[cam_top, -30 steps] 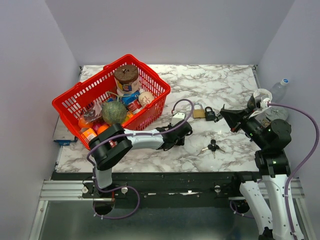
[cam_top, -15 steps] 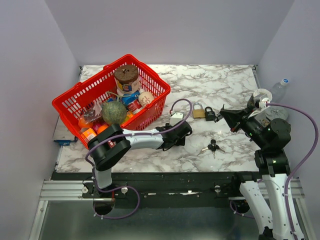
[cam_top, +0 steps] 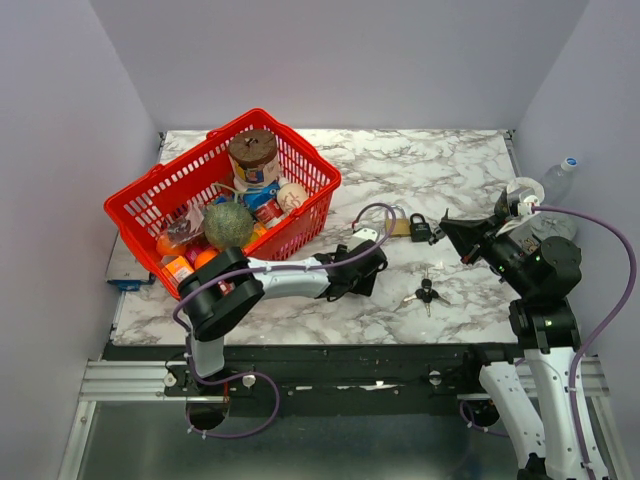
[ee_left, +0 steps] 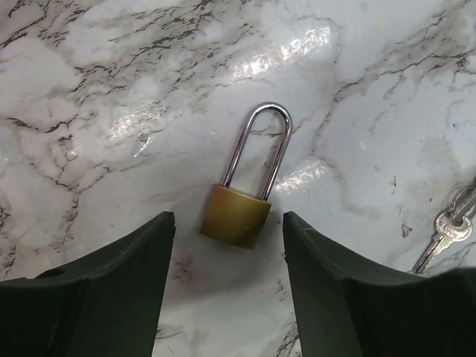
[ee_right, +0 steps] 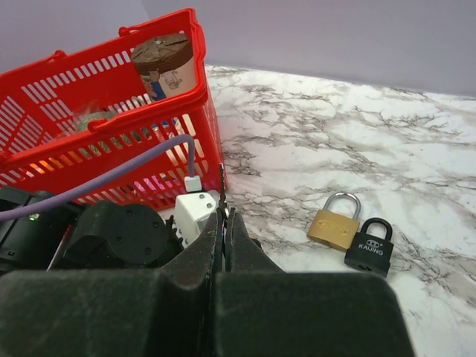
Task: Unlock with the key
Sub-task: Move the key to the center of the board.
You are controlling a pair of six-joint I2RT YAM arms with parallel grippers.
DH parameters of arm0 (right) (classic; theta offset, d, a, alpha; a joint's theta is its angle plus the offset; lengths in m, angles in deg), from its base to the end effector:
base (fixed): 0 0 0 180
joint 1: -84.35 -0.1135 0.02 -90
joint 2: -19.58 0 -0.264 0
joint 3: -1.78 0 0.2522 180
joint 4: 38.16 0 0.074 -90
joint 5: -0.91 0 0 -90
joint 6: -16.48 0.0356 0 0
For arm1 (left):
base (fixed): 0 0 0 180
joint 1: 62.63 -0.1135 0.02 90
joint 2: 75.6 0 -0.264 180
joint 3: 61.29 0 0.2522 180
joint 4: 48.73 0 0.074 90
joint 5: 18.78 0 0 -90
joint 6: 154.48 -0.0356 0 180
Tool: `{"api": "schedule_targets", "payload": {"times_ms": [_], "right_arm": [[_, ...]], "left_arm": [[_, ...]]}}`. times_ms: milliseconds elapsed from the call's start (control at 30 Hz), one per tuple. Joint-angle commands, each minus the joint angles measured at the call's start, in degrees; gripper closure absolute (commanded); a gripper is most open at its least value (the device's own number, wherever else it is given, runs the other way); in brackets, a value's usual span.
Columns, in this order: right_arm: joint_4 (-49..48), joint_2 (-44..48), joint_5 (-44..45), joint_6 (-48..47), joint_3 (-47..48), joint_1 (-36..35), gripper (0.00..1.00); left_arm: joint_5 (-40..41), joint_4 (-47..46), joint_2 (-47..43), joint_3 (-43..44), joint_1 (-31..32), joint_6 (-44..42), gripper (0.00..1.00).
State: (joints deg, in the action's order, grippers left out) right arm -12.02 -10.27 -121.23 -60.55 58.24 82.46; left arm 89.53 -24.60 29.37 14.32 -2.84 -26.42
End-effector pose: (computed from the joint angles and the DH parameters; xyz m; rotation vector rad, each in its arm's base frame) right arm 0.1200 0.0229 0.3587 -0.2958 1.5724 0.6392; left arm 0.1969 -0.3160 0.1582 0.3363 2.4483 -0.3523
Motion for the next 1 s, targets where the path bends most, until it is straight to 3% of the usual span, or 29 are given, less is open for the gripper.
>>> {"api": "schedule_targets", "payload": {"times_ms": [0, 533, 633, 667, 967], "right_arm": [[0.71, -0.04, -0.20, -0.49, 0.02, 0.22, 0.99], [0.98, -0.65, 0.15, -0.49, 0.02, 0.31, 0.99], [1.07, -0.65, 0.15, -0.49, 0.10, 0.22, 0.99], [1.07, -0.57, 0.15, -0.49, 0.02, 0.22, 0.99], [1.33, -1.00, -0.12, -0.49, 0.19, 0.22, 0.99]], "left_arm": [[-2.48, 6.23, 3.57, 0.38, 0.06, -5.45, 0.31], [-6.17, 9.84, 8.58, 4.68, 0.77, -12.57, 0.48], [-6.88, 11.51, 10.78, 5.39, 1.12, -12.66, 0.60], [-7.14, 11.86, 11.31, 5.39, 1.12, -12.58, 0.68], [-8.90, 13.18, 10.70, 3.02, 1.03, -11.53, 0.94]]}}
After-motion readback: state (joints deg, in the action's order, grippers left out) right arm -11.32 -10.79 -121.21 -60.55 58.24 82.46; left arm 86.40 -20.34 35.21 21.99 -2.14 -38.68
